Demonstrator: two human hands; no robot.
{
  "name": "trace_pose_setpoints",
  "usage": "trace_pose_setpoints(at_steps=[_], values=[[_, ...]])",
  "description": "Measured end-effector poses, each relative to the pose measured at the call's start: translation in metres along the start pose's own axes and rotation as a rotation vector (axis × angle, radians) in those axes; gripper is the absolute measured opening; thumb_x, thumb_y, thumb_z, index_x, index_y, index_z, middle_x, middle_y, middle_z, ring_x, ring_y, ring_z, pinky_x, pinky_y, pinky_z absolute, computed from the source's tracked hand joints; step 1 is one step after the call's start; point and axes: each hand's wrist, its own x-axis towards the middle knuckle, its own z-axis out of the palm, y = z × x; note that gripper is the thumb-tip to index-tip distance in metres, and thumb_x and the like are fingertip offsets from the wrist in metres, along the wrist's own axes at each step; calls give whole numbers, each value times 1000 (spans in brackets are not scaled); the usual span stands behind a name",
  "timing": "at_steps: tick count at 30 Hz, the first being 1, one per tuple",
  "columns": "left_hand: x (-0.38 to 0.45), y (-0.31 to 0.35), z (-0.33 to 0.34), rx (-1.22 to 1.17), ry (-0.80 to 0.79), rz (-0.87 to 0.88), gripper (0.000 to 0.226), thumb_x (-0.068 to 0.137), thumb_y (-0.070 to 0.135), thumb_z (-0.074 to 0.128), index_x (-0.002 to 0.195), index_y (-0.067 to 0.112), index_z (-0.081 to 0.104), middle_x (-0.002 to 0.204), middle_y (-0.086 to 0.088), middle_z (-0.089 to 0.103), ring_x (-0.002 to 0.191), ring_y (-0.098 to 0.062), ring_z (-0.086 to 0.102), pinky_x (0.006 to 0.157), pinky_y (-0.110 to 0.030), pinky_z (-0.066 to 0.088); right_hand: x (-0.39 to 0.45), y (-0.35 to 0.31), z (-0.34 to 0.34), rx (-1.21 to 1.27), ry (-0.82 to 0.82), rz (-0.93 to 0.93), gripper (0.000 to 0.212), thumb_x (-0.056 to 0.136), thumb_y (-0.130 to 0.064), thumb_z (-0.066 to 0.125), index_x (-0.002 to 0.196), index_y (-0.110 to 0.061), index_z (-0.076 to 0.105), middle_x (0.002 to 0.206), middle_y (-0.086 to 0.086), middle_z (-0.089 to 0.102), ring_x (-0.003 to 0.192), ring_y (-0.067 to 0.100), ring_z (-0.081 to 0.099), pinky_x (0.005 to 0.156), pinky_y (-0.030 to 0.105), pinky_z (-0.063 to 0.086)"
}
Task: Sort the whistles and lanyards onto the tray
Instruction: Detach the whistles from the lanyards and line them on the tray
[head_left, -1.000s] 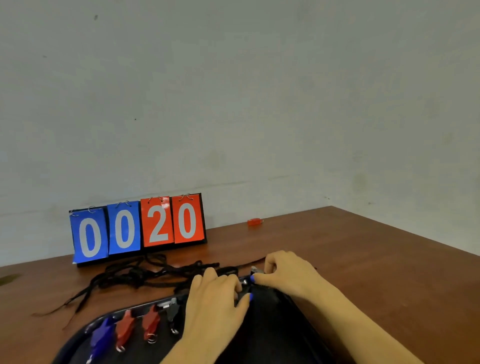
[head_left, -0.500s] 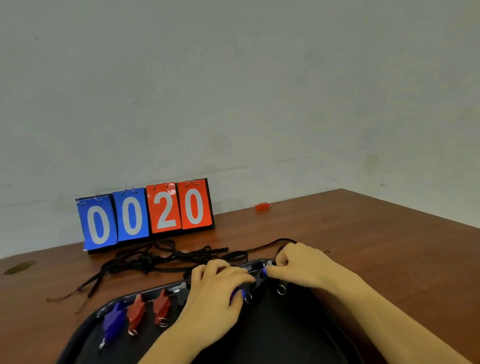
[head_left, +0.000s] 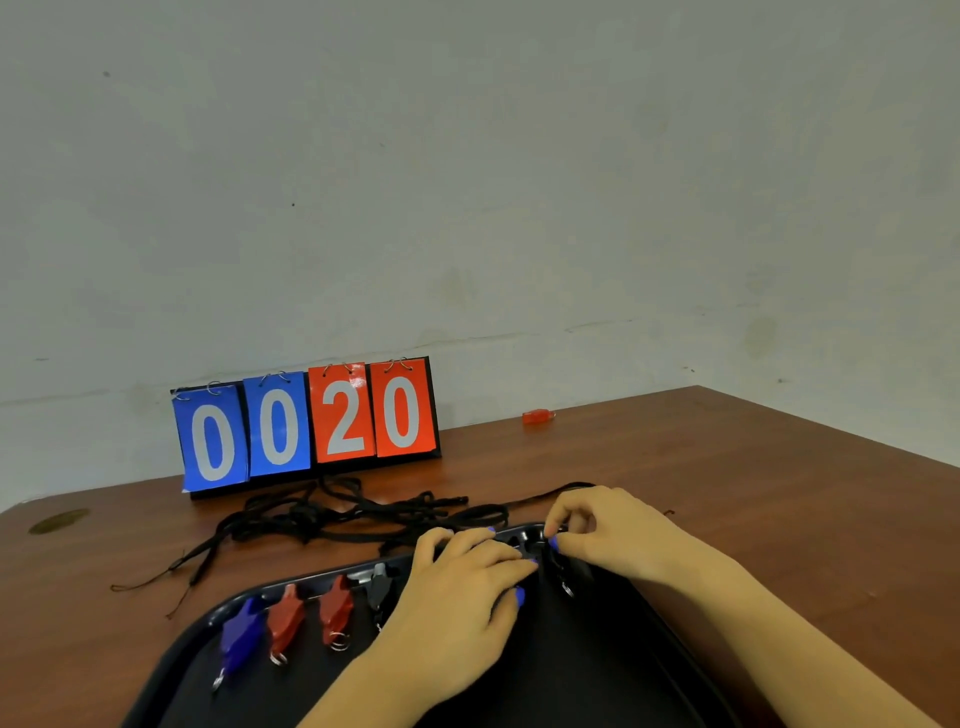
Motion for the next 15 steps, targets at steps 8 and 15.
trace_pose_setpoints(at_steps=[8, 15], values=[[1, -4, 7, 117, -24, -73, 79, 72, 54, -9, 142, 38, 25, 139, 19, 33, 139, -5, 10, 111, -29, 4, -1, -2, 4, 55, -40, -10, 15, 88, -28, 59, 99, -35, 65, 82, -11, 67, 82, 7, 65, 85, 29, 52], [1, -8, -10, 136, 84, -319, 44, 99, 30, 26, 143, 31, 23, 147, 11, 31, 139, -8, 18, 113, -29, 9, -2, -3, 4, 40, -32, -12, 16, 88, -34, 58, 101, -35, 67, 87, -15, 64, 85, 1, 59, 81, 22, 48]])
